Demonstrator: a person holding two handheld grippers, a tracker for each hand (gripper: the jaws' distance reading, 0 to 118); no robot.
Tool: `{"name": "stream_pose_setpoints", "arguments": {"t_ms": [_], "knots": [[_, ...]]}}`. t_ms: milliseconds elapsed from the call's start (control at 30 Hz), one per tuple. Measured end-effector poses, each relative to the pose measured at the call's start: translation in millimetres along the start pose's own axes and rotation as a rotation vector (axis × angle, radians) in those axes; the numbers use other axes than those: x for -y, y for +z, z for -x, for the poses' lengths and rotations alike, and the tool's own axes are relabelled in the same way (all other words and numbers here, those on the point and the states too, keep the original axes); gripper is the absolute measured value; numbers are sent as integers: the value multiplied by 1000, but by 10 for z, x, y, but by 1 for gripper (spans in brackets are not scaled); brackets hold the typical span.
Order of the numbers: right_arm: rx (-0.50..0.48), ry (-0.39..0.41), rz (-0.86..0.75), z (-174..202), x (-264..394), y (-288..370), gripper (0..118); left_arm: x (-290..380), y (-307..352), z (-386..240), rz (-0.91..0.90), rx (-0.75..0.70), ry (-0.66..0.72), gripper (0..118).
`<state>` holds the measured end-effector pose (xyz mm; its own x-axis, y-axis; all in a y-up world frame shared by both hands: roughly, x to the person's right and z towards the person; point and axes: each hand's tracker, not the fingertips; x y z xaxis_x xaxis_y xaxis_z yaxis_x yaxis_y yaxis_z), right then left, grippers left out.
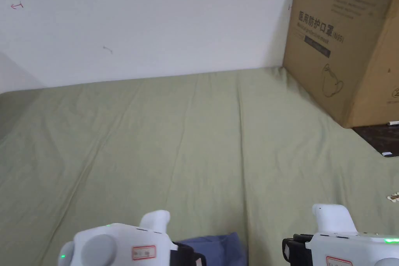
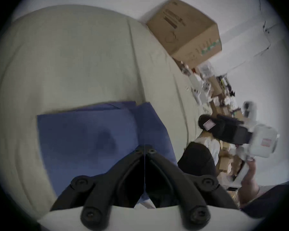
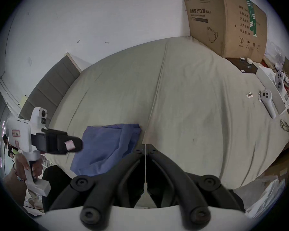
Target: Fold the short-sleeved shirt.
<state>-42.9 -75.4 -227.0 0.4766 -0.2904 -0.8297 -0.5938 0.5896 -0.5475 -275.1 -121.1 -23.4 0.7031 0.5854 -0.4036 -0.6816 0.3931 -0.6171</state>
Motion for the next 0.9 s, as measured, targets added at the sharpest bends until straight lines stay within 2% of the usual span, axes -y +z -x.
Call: {"name": "stream_pose_setpoints", "arguments": {"t_ms": [67,200,333,433,500,600,700,800,900], "knots": [[8,3,2,-14,14,40,0,-76,-270,-133,76,-24,-22,0],[23,-5,7,-112,42,62,0,26,-853,-225,226,93,65,0],[35,-13,16,-155,59,69,0,146,-1283,-261,249,52,70,0],[38,-14,21,-168,62,76,0,169,-1320,-278,235,72,76,0],[37,-14,17,-172,54,90,0,125,-1163,-279,212,95,67,0],[40,-19,-23,-205,-5,159,0,12,-603,-313,39,87,-17,0],[22,-48,-85,-247,-63,244,0,-55,102,-208,-138,52,-31,0],[-85,-91,-78,-239,-109,200,0,4,726,46,-282,-25,30,0],[-211,-107,11,-60,-93,-4,0,161,1120,335,-365,-48,135,0]]}}
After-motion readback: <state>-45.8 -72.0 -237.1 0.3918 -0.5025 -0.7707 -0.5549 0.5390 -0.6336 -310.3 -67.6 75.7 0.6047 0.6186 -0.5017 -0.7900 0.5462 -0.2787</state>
